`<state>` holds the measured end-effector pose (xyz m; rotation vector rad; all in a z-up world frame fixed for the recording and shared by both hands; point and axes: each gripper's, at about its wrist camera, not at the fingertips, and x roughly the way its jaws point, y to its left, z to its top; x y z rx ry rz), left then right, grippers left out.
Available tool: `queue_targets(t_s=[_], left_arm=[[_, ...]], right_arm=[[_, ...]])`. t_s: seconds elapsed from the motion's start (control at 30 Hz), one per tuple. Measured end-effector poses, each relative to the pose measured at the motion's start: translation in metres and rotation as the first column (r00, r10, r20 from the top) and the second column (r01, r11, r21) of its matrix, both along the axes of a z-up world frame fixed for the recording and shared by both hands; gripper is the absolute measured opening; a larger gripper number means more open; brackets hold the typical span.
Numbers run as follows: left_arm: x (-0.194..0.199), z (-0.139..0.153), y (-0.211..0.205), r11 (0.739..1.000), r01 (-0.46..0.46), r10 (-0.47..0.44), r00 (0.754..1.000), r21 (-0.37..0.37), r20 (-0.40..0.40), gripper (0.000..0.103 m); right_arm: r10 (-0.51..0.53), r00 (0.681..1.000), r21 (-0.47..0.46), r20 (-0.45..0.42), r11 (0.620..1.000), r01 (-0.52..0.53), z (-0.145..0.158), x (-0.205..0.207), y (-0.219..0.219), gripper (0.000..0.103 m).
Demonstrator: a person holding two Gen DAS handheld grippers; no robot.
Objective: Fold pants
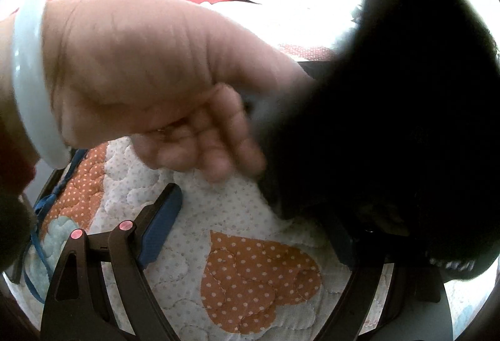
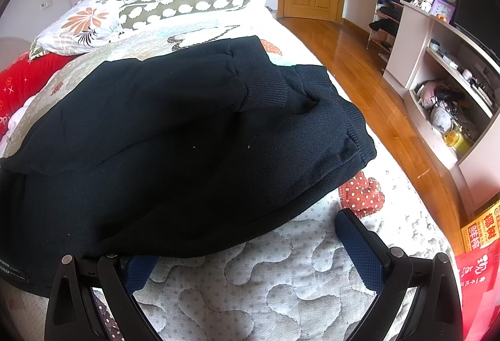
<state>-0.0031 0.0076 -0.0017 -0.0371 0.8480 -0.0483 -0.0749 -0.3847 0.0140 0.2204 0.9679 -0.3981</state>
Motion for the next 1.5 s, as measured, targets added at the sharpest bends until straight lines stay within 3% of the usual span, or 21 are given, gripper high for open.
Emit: queue_targets(t_s=[0.5, 1.4, 1.5], left_arm=[[0.001, 0.006, -0.018, 1.0, 0.0, 0.0, 1.0, 0.01, 0.0, 0.087], [0.0, -0.001, -0.003, 1.0, 0.0, 0.0, 1.0, 0.006, 0.001, 0.087], [0.001, -0.002, -0.014, 0.997, 0.012, -0.012, 1.0, 0.078, 0.0, 0.089]], right_arm=[[0.0, 1.0, 0.0, 0.0, 1.0, 0.0, 0.0, 0.0, 0.0, 0.103], [0.0, 1.0, -0.005, 0.0, 1.0, 0.0, 0.0, 0.0, 0.001, 0.103], [0.0, 1.0, -0.008, -0.002, 1.0, 0.0, 0.0, 0.002, 0.003, 0.103]])
